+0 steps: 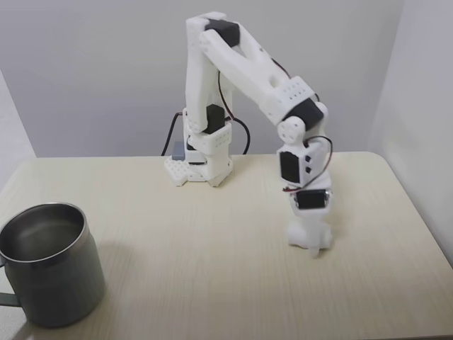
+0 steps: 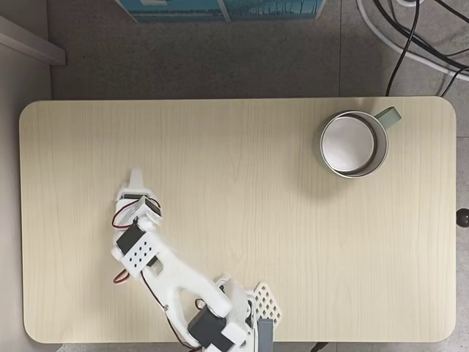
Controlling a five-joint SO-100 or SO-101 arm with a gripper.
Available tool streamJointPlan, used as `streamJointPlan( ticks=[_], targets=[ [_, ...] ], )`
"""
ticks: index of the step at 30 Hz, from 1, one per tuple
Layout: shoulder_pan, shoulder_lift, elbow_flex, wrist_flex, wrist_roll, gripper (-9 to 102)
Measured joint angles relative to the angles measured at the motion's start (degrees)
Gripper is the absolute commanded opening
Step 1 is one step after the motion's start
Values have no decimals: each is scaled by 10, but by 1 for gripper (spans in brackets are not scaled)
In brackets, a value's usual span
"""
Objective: Grasp a dressing and put it in the cup.
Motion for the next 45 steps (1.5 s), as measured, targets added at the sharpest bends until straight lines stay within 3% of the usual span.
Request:
streamJointPlan(
  ticks=[17,21,30,36,45],
  targets=[
    [4,3,27,28,-32,0],
    [9,-54,71,91,-63,0],
    [61,-156,274,347,-179,-1],
    [176,-181,394,494,-337,-1],
    [461,-304,424,512,-518,-1]
  ],
)
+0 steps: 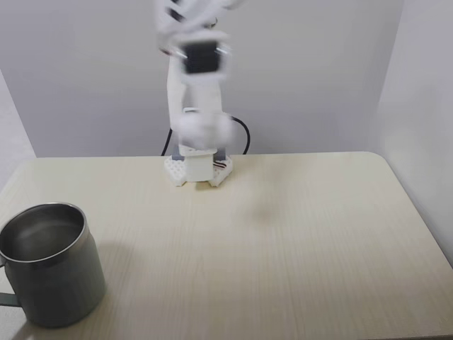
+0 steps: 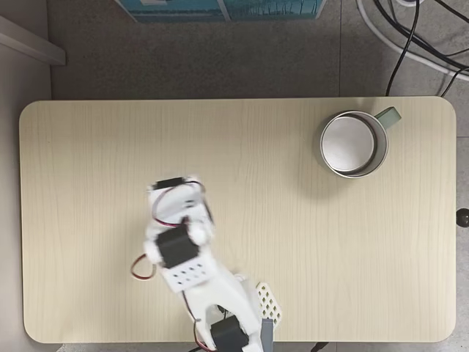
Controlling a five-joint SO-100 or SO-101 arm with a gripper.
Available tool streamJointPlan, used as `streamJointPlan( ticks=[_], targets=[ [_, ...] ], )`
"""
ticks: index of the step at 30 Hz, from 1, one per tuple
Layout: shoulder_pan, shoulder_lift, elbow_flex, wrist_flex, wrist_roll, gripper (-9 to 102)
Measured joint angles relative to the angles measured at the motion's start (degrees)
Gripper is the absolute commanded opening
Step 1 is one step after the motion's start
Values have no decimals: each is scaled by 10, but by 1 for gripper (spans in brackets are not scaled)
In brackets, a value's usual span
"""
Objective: Grasp a dressing and put it in the cup.
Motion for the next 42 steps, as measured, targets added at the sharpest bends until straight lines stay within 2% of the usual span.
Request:
streamJointPlan(
  ticks=[6,16,21,34,40,42],
  targets=[
    [163,48,73,-3,-109,-1],
    [340,435,397,22,-138,-1],
    [363,544,477,24,-157,-1],
    [368,556,458,24,-184,0],
    [343,515,371,24,-210,23],
    [338,498,346,24,-220,24]
  ],
)
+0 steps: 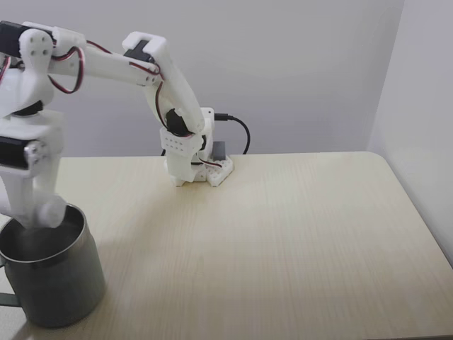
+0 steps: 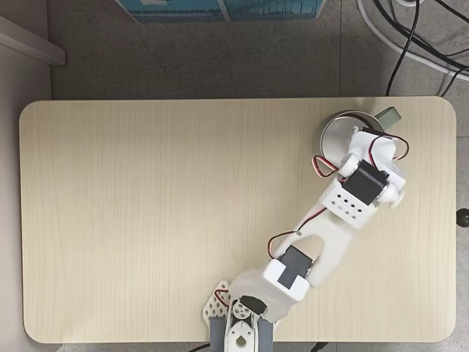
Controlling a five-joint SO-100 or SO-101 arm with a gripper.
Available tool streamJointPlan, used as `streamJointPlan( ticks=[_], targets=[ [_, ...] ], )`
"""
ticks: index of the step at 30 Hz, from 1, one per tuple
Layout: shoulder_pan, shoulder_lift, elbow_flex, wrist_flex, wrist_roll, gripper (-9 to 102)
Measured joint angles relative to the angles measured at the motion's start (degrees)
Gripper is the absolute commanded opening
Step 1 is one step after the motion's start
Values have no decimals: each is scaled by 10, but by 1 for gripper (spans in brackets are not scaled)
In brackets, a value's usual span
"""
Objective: Grasp a dressing and put it in the cup.
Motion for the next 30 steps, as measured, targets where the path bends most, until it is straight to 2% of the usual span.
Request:
streamJointPlan(
  ticks=[14,30],
  targets=[
    [-3,-95,-77,-2,-21,25],
    [-3,-107,-91,-12,-21,25]
  ],
)
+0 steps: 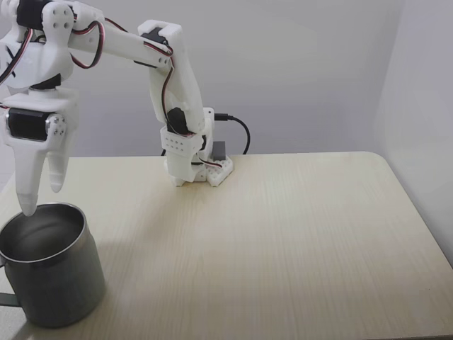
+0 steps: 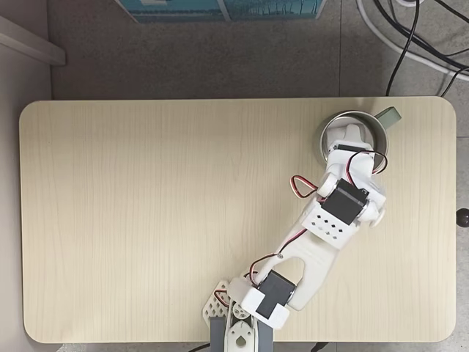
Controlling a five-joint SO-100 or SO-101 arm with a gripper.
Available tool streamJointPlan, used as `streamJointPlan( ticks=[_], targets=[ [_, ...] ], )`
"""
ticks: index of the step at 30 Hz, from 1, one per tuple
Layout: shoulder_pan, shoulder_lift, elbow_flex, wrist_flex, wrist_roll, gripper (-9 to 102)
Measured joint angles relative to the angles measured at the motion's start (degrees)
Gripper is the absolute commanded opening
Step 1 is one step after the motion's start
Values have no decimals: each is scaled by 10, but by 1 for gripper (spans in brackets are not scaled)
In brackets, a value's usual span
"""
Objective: Grasp a dressing and put it in the cup.
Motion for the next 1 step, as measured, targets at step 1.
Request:
streamJointPlan(
  ticks=[1],
  targets=[
    [0,0,0,-1,0,25]
  ],
)
